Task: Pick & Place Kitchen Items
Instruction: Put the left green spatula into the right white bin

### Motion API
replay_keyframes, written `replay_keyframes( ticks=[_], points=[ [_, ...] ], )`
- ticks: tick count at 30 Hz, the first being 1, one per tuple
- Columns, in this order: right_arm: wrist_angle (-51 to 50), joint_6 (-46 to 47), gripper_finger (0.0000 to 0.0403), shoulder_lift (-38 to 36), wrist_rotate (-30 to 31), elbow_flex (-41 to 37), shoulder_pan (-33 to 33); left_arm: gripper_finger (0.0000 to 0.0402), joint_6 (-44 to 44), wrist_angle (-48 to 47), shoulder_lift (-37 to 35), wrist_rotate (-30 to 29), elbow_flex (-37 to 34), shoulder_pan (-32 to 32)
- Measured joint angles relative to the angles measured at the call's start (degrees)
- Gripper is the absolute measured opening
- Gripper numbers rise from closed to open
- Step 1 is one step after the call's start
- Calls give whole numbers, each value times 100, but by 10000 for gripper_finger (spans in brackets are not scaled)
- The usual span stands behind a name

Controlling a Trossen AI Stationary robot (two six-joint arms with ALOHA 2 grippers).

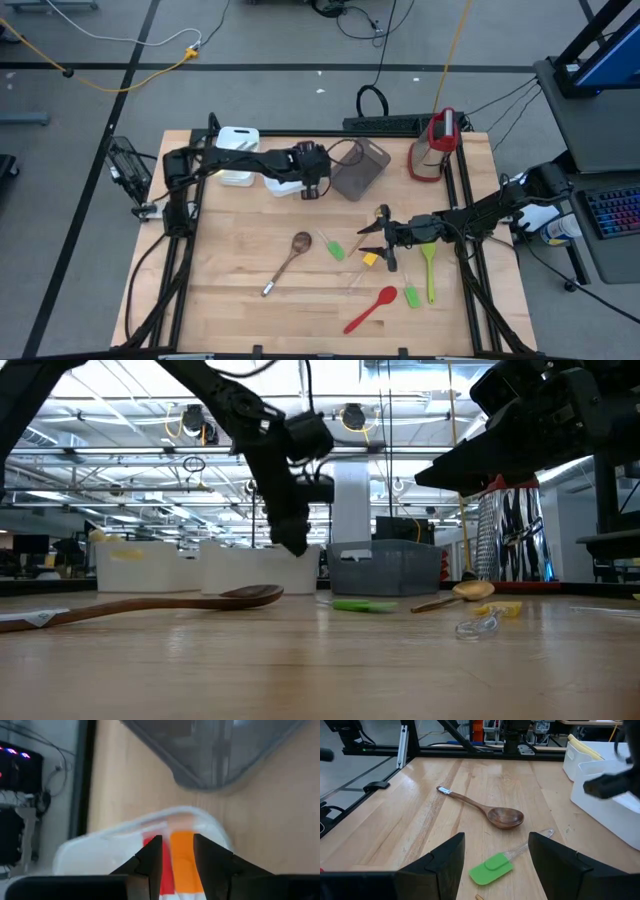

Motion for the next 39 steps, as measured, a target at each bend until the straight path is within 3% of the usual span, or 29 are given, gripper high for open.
replay_keyframes(
  ticks=[8, 14, 24, 39],
  points=[
    [-43, 8, 212, 0, -1, 0, 0, 113, -306, 8, -808, 56, 0, -402],
    [-327, 471, 212, 0, -19, 0, 2, 113, -365, 31, -1179, 875, 0, -827],
    [-1167, 1345, 212, 0, -10, 0, 76, 113, -583, 127, -982, 1575, 4, -1519],
    [-2316, 901, 212, 0, -9, 0, 523, 113, -1013, 348, -695, 1665, -7, -2168]
  ],
)
